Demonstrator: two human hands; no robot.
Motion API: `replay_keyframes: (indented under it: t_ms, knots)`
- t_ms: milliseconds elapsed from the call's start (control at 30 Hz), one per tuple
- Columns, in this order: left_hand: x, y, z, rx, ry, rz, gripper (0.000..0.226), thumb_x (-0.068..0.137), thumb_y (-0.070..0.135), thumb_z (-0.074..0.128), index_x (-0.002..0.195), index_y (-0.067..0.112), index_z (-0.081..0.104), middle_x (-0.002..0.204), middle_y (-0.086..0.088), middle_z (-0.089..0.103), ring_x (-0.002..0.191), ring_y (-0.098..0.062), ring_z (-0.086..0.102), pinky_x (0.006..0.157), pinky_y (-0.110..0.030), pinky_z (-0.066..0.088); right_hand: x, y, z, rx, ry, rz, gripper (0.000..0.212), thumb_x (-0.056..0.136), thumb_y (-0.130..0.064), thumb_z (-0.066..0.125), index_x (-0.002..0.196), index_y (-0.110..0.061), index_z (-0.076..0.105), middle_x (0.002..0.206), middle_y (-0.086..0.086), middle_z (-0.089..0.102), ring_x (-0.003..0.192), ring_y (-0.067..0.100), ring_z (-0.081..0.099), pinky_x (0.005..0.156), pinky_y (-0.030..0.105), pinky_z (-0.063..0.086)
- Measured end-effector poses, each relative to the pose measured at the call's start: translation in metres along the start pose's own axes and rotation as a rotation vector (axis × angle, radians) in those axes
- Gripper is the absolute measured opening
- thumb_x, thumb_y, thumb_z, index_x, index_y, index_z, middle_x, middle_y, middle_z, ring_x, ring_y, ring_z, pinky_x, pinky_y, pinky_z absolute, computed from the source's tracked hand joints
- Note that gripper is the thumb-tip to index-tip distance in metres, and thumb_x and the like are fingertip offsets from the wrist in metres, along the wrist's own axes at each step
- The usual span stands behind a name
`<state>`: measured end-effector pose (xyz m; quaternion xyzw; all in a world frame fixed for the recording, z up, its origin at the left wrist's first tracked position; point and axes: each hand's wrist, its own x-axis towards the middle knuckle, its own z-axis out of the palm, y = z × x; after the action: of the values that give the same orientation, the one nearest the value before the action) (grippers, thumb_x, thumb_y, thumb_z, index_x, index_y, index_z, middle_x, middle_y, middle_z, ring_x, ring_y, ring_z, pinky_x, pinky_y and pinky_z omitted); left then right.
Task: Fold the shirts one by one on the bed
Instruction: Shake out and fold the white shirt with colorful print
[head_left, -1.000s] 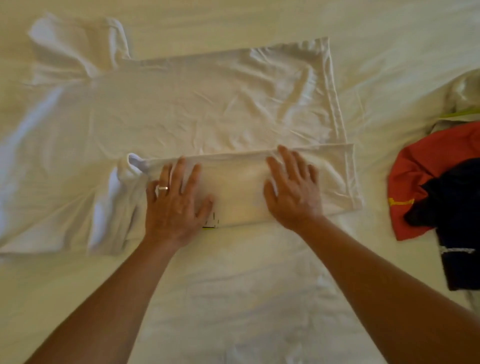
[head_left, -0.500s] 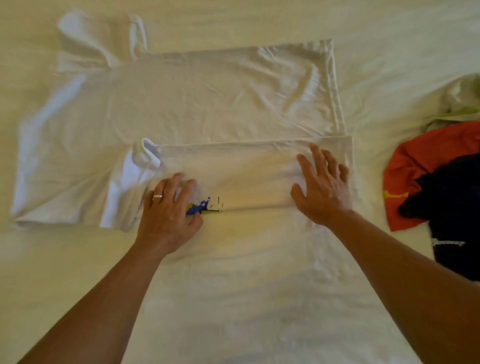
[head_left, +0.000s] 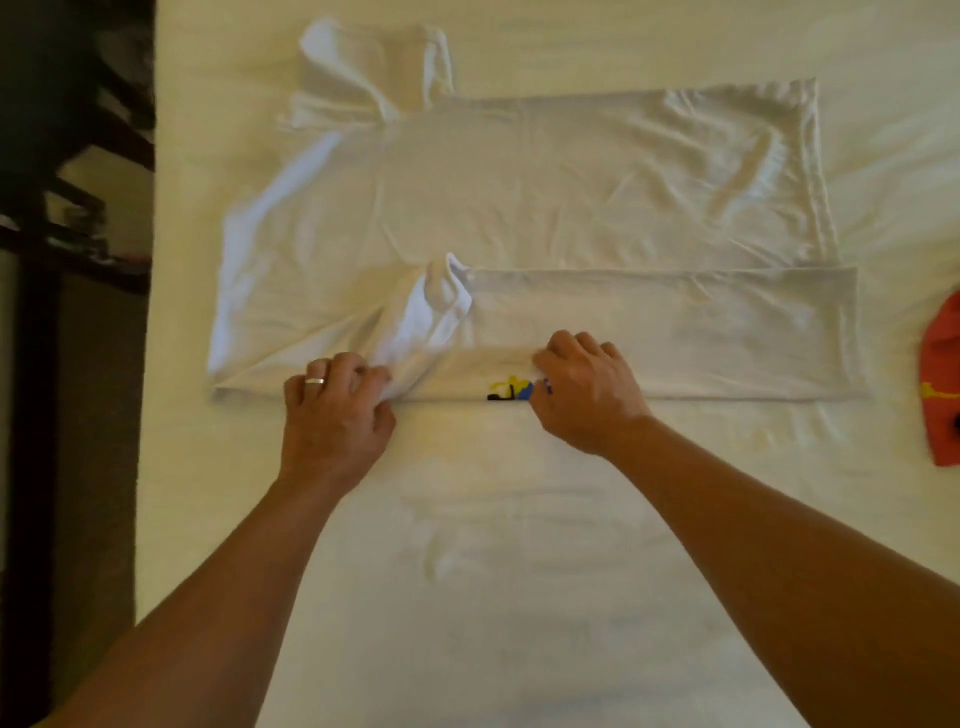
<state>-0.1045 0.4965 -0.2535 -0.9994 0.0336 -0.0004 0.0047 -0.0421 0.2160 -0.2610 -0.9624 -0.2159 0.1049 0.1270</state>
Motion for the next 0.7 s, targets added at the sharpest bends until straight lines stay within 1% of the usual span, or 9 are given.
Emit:
replay_keyframes:
  t_ms: [67,133,233,333,433,533,567,633,700]
  knots:
    - [0.006,-0.021,-0.002,-0.068,-0.025,0.030,0.027,0.082,0.028,0.054,0.100,0.017,0.072,0.097,-0.005,0.063,0.089,-0.035,0.058,0.076,-0.043,0.039,0.025,-0.025,0.002,0.078,0.017,0.042,0.027,0.086,-0.026,0.047,0.086,-0.008,0.066,0.090,0.010,0.060,0.080,0.035,0.058,0.066,0.038,0.045]
    - [0.015,-0.037,-0.009,-0.266,-0.078,-0.019,0.023,0.084,0.030,0.054,0.090,0.015,0.071,0.086,-0.004,0.064,0.080,-0.035,0.061,0.070,-0.042,0.045,0.047,-0.046,0.000,0.117,-0.020,0.081,0.024,0.091,-0.024,0.054,0.103,-0.008,0.067,0.099,0.010,0.062,0.088,0.034,0.060,0.072,0.040,0.048]
    - [0.039,-0.054,-0.022,-0.596,-0.195,-0.259,0.018,0.086,0.030,0.056,0.082,0.017,0.067,0.076,0.001,0.063,0.076,-0.030,0.061,0.064,-0.041,0.050,0.075,-0.069,-0.005,0.159,-0.046,0.084,0.041,0.090,-0.024,0.059,0.130,-0.015,0.056,0.117,0.008,0.060,0.097,0.034,0.062,0.078,0.040,0.048]
    - [0.074,-0.080,-0.026,-0.755,-0.239,-0.413,0.009,0.087,0.021,0.064,0.081,0.019,0.070,0.077,0.003,0.067,0.077,-0.020,0.063,0.067,-0.038,0.049,0.105,-0.085,-0.005,0.074,-0.069,0.052,0.054,0.089,-0.029,0.062,0.139,-0.021,0.041,0.127,0.008,0.055,0.096,0.036,0.064,0.077,0.040,0.046]
    - [0.110,-0.091,-0.031,-0.887,-0.203,-0.446,0.013,0.086,0.013,0.065,0.079,0.022,0.069,0.074,0.010,0.064,0.071,-0.011,0.059,0.061,-0.026,0.044,0.127,-0.086,-0.007,-0.035,-0.077,0.063,0.041,0.094,-0.028,0.056,0.133,-0.021,0.048,0.118,0.006,0.062,0.094,0.036,0.065,0.077,0.039,0.048]
    - [0.147,-0.098,-0.035,-0.994,-0.107,-0.510,0.012,0.087,0.011,0.064,0.088,0.021,0.071,0.076,0.014,0.063,0.071,-0.005,0.058,0.061,-0.014,0.043,0.151,-0.087,-0.013,0.095,-0.005,0.126,0.022,0.096,-0.029,0.052,0.107,-0.018,0.068,0.096,0.009,0.071,0.086,0.035,0.065,0.073,0.038,0.052]
    - [0.159,-0.102,-0.036,-1.034,-0.055,-0.553,0.013,0.087,0.011,0.064,0.091,0.021,0.071,0.078,0.013,0.063,0.073,-0.007,0.060,0.065,-0.015,0.046,0.162,-0.089,-0.016,0.193,0.035,0.185,0.020,0.094,-0.029,0.055,0.101,-0.018,0.070,0.090,0.009,0.072,0.083,0.034,0.065,0.071,0.036,0.051]
    - [0.177,-0.107,-0.038,-1.118,0.058,-0.666,0.019,0.085,0.014,0.064,0.102,0.023,0.069,0.083,0.010,0.063,0.081,-0.016,0.066,0.076,-0.030,0.056,0.184,-0.088,-0.024,0.418,0.130,0.359,0.016,0.091,-0.024,0.058,0.096,-0.019,0.072,0.084,0.007,0.071,0.078,0.027,0.065,0.068,0.032,0.051]
    - [0.182,-0.107,-0.038,-1.137,0.149,-0.772,0.029,0.087,0.018,0.064,0.116,0.020,0.065,0.091,0.007,0.061,0.091,-0.021,0.065,0.083,-0.035,0.056,0.201,-0.086,-0.030,0.636,0.235,0.519,0.019,0.091,-0.018,0.057,0.103,-0.018,0.072,0.087,0.001,0.071,0.082,0.020,0.067,0.072,0.029,0.053]
